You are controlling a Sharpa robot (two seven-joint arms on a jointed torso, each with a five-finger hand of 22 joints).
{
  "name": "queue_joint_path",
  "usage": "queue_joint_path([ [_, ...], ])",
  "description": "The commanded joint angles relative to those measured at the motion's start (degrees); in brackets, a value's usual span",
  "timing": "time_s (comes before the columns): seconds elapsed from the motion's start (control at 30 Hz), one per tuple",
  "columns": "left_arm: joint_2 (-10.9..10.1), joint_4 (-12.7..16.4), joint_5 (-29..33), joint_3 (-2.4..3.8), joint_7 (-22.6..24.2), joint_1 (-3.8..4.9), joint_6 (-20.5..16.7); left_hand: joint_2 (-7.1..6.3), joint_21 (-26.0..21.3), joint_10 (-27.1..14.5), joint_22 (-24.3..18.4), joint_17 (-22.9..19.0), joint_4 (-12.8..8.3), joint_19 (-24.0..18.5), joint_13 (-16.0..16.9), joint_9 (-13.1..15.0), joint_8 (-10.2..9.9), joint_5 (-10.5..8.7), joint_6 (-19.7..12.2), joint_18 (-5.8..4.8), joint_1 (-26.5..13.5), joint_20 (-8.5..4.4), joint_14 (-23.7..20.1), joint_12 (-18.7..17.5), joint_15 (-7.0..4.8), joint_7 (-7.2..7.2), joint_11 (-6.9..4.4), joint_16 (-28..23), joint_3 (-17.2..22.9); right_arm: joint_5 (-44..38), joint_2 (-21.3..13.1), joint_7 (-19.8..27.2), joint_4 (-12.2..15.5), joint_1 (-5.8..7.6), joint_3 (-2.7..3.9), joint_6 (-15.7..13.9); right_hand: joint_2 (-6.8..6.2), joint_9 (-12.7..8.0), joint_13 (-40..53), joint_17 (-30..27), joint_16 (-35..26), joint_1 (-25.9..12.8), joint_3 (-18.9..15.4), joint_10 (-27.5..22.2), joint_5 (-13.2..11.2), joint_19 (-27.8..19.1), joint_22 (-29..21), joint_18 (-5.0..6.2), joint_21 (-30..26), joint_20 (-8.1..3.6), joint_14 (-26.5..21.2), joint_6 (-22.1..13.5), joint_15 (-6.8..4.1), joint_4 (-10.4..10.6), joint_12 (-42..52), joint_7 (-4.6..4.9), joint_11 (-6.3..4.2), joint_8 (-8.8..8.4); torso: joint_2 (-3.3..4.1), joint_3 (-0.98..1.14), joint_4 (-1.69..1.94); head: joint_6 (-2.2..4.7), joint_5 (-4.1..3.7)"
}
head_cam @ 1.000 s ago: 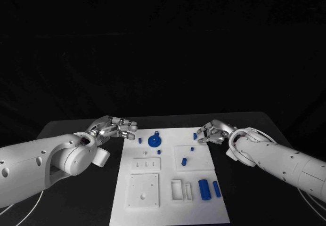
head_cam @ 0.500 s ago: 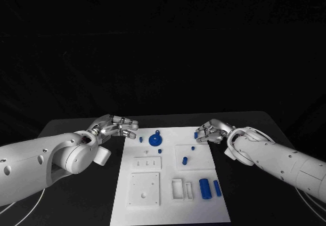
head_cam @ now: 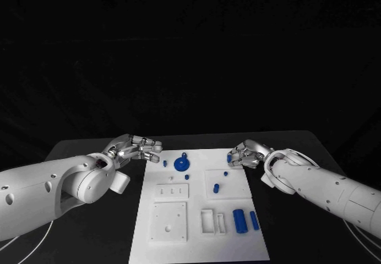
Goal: Assemble the parts on the task board
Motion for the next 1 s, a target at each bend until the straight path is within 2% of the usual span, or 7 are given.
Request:
queue_joint_path([
  [0.03,0.1,0.1,0.0,0.05,0.6,0.02,0.8,0.07,0.3,-0.4,0.1,0.1,-0.3,0.0,0.0,0.0,-0.1,-0.38,-0.1,0.03,0.1,0.19,0.4,-0.2,0.2,0.07,0.08,0.4,-0.1,-0.4,0.1,0.3,0.0,-0.03,0.02,0.9,0.53,0.1,0.1,0.1,0.4,-0.4,0.9,0.3,-0.5,3.5,5.3,-0.69,0.1,-0.01,0.1,0.4,0.02,-0.3,0.2,0.12,0.28,-0.13,0.02,0.01,-0.05,0.04,0.02],
  [0.3,0.1,0.1,0.0,0.05,0.5,0.02,0.9,0.07,0.3,-0.4,0.1,0.1,-0.3,0.0,0.0,0.0,-0.1,-0.38,-0.1,0.03,0.1,0.19,0.4,-0.2,0.2,0.07,0.08,0.4,-0.1,-0.5,0.2,0.3,0.0,-0.03,0.02,0.9,0.71,0.1,0.1,0.1,0.4,-0.7,1.9,0.4,-0.9,3.5,5.4,-0.7,0.2,0.0,0.1,0.9,0.03,-0.6,0.3,0.03,0.29,-0.11,0.03,0.05,0.01,0.09,-0.22],
  [1.0,0.1,0.2,0.0,0.06,0.4,0.03,1.0,0.1,0.4,-0.5,0.1,0.1,-0.3,0.0,0.0,0.0,-0.1,-0.38,-0.2,0.05,0.2,0.19,0.4,-0.2,0.19,0.09,0.11,0.4,-0.2,-0.5,0.4,-0.1,0.1,-0.03,0.02,0.1,1.04,0.1,0.4,0.2,0.6,-1.1,2.6,0.5,-2.5,3.5,5.4,-0.69,0.3,-0.03,0.1,1.8,0.01,-0.3,0.7,-0.09,0.3,-0.11,0.04,0.02,-0.02,0.1,-0.2],
])
